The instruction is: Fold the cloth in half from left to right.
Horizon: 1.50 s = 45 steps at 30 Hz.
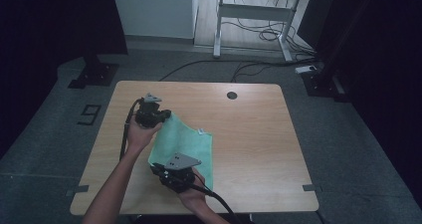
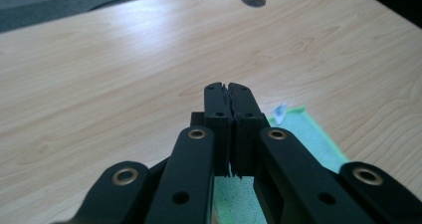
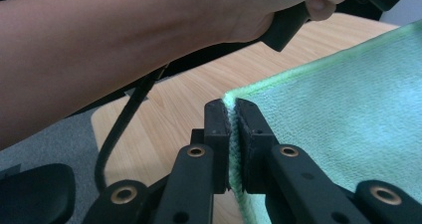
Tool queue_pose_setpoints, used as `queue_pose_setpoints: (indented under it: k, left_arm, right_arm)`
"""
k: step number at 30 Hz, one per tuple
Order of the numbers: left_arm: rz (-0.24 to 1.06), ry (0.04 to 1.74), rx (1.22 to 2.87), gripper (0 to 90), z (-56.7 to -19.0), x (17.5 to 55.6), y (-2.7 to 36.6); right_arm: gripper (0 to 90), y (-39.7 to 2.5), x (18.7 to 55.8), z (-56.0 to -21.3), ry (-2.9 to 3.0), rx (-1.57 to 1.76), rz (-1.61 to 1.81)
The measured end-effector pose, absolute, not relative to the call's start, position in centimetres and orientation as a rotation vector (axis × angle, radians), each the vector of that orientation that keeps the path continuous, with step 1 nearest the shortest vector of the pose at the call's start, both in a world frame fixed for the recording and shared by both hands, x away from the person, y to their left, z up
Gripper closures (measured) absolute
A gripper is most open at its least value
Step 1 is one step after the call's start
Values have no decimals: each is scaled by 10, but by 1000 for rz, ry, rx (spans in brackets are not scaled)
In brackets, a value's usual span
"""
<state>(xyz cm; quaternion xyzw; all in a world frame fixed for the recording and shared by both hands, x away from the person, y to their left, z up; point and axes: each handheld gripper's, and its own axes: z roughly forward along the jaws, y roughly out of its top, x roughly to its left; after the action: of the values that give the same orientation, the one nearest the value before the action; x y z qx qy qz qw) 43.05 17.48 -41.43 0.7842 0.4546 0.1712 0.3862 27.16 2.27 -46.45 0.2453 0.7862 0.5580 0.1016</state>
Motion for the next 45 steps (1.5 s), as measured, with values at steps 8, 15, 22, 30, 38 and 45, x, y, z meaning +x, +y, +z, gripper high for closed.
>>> queue_pose_setpoints:
  k: [8, 15, 22, 30, 38, 45]
  left_arm:
    - [391, 1188, 2035, 876, -432, 438, 162]
    - [357, 1206, 2052, 875, -444, 444, 152]
    - [350, 1198, 2061, 875, -448, 444, 142]
    - [346, 1178, 2073, 876, -453, 444, 132]
    - [339, 1178, 2081, 876, -457, 444, 125]
    - [334, 1174, 2086, 876, -459, 445, 122]
  right_arm:
    - [839, 12, 272, -478, 2340, 776, 1637]
    - [839, -1, 271, -485, 2327, 808, 1630]
    - [839, -10, 268, -490, 2321, 830, 1627]
    - [839, -20, 267, -497, 2321, 856, 1626]
    - [840, -29, 266, -504, 2322, 880, 1610]
    - [840, -33, 266, -507, 2329, 889, 1598]
